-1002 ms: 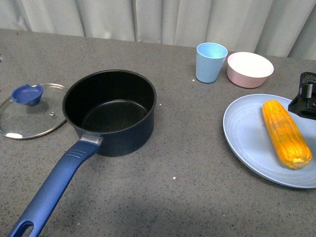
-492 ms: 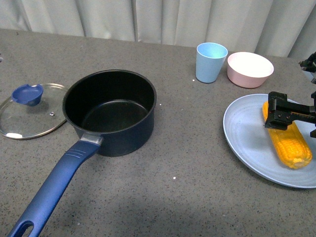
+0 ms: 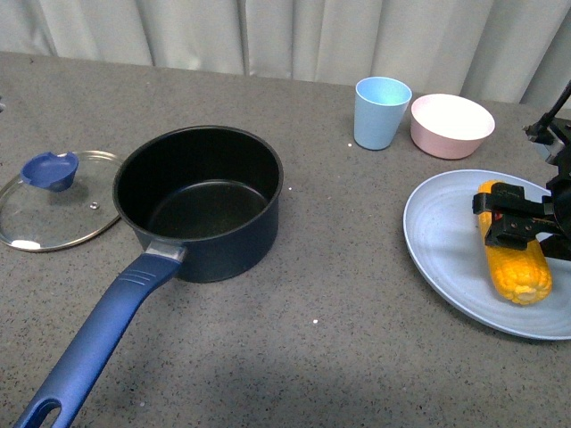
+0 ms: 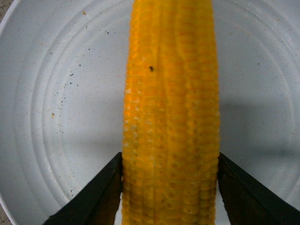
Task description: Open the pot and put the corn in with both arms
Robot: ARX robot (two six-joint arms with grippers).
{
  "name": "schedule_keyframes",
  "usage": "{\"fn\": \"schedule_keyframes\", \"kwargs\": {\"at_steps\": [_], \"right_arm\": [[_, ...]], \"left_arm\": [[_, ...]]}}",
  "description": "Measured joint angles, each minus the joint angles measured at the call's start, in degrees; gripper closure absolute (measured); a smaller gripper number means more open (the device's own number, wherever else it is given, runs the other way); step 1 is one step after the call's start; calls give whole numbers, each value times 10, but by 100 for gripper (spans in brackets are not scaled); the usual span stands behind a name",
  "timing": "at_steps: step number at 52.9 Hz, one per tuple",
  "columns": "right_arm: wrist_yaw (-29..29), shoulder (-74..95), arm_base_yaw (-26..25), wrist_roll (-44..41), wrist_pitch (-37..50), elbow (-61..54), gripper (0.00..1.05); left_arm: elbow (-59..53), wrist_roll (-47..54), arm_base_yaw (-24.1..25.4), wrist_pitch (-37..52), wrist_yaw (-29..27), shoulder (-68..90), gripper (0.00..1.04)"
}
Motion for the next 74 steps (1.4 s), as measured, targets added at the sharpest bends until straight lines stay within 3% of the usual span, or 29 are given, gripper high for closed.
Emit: {"fn": "schedule_keyframes", "kwargs": {"at_steps": [12,25,38,48,62,74], "right_arm": [[-11,-1,0,3,0,-1,75],[-66,-35,-7,19,7,-21,87],[-266,-128,-7,94,50,-46,92],[-436,-146,48,208,149,-38,93],[-445,-44,152,272,156,54,94],[-454,7,208,284,141,143,94]], "left_arm": [[0,0,0,0,0,0,6],[0,0,0,0,0,0,6],[0,0,0,0,0,0,6],[0,0,0,0,0,0,6],[0,0,0,0,0,0,6],[0,0,0,0,0,0,6]]}}
